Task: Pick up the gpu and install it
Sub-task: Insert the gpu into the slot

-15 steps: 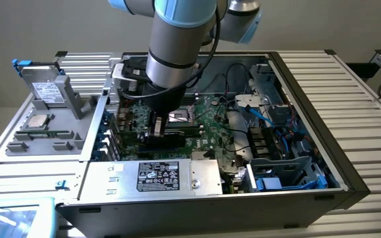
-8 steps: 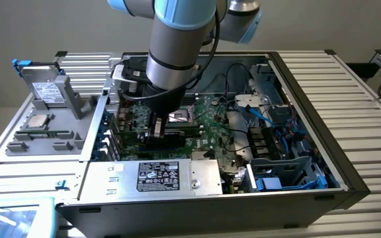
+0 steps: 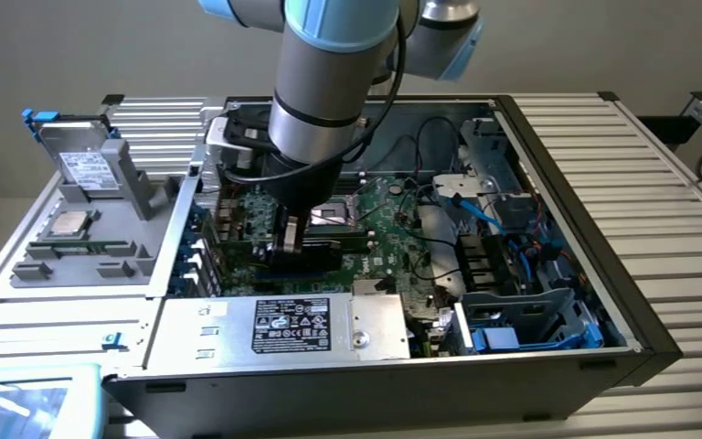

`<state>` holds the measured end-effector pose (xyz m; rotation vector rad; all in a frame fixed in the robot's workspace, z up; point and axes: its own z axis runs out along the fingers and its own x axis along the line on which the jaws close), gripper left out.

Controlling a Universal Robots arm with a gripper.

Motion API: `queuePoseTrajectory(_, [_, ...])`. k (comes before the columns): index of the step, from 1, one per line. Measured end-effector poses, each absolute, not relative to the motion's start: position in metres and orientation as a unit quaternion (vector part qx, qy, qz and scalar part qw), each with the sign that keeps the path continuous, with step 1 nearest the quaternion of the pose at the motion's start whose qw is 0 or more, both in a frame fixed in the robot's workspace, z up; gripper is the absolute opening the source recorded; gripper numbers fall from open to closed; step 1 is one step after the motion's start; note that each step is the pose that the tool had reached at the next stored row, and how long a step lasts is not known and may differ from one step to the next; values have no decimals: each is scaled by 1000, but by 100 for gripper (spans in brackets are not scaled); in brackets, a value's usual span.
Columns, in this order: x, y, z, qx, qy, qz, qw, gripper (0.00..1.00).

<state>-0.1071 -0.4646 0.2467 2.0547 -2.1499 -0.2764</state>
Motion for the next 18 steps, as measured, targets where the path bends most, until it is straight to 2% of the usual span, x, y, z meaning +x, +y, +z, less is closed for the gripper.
queuePoseTrajectory(18, [-108,-465,243,686,-717,-96,76,27])
